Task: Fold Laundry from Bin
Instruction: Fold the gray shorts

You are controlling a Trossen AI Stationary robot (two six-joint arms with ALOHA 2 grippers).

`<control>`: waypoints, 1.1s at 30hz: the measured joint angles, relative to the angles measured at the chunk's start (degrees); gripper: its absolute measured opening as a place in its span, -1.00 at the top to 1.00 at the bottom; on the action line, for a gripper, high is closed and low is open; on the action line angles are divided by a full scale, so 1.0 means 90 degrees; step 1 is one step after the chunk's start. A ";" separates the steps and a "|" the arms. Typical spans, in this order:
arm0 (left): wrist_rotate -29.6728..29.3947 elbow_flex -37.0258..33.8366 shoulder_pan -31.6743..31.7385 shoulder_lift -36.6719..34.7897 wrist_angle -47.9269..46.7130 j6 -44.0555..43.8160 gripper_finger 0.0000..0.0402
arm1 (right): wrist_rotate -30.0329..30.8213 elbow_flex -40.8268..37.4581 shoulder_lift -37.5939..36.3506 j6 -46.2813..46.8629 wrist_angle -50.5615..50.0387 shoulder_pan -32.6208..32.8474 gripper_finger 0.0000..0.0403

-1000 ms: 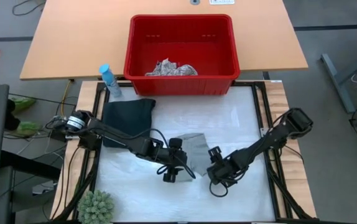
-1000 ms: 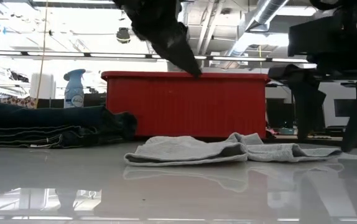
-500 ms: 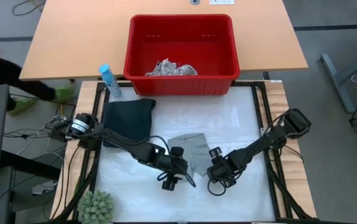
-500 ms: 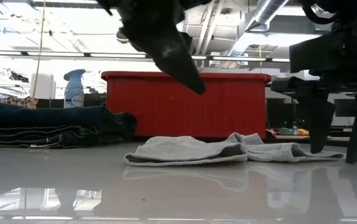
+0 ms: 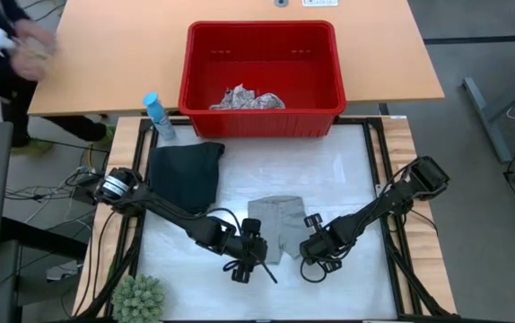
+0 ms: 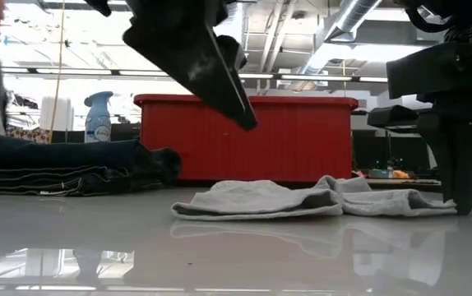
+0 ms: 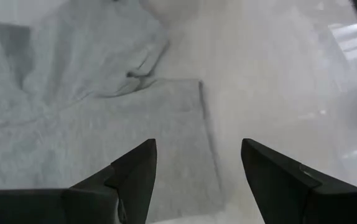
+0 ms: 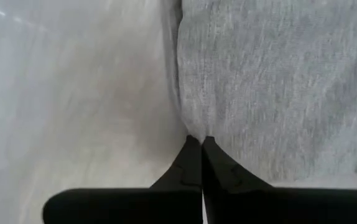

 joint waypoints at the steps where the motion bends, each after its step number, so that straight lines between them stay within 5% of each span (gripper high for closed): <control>1: -0.0047 -0.0038 0.0004 0.0026 0.0102 -0.0030 -0.12 | 0.0001 0.0036 0.0004 0.0002 -0.0024 0.0000 0.92; 10: -0.0282 -0.1080 0.0004 0.0097 0.1750 -0.1167 -0.03 | 0.0069 0.0197 0.0028 0.0118 -0.0534 -0.0012 0.85; 24: -0.0422 -0.1754 -0.0037 0.0092 0.2643 -0.1743 0.93 | 0.0047 0.0270 0.0028 0.0281 -0.0753 -0.0010 0.91; 33: -0.0414 -0.1760 -0.0032 0.0092 0.2855 -0.1630 0.99 | 0.0047 0.0595 0.0025 0.0112 -0.0966 -0.0021 0.90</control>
